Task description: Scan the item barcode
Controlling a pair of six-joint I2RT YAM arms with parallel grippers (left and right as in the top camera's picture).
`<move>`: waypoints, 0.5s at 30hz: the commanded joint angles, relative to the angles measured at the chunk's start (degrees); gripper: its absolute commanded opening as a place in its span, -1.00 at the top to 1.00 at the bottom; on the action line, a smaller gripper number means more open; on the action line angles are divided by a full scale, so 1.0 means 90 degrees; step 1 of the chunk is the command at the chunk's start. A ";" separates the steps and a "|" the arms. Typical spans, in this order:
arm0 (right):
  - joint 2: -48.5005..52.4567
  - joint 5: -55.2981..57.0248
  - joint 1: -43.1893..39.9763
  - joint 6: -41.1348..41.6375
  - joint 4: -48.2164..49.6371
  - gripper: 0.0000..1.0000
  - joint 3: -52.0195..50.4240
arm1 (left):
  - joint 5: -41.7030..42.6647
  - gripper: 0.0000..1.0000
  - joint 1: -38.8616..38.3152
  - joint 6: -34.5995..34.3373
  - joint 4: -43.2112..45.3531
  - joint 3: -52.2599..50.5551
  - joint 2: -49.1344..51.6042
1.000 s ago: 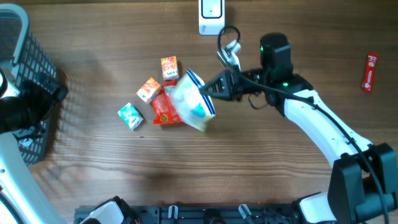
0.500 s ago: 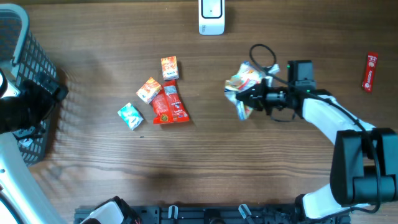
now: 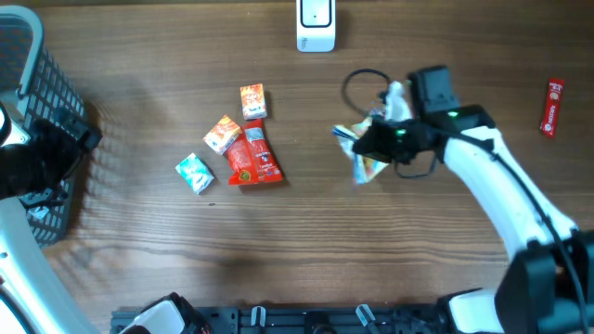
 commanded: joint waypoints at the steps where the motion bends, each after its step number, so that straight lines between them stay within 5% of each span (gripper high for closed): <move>1: -0.0386 0.0389 0.1047 -0.0243 -0.0170 0.92 0.0532 | -0.0015 -1.00 0.0027 0.0034 0.0017 0.0005 -0.0002; 7: -0.0457 -0.0170 0.2178 -0.0141 -0.0151 0.91 0.1076 | -0.0015 -1.00 0.0027 0.0036 0.0017 0.0005 -0.0002; 15: -0.0447 -0.1501 0.1972 -0.0185 0.0221 0.92 0.1100 | -0.0015 -1.00 0.0027 0.0036 0.0017 0.0005 -0.0002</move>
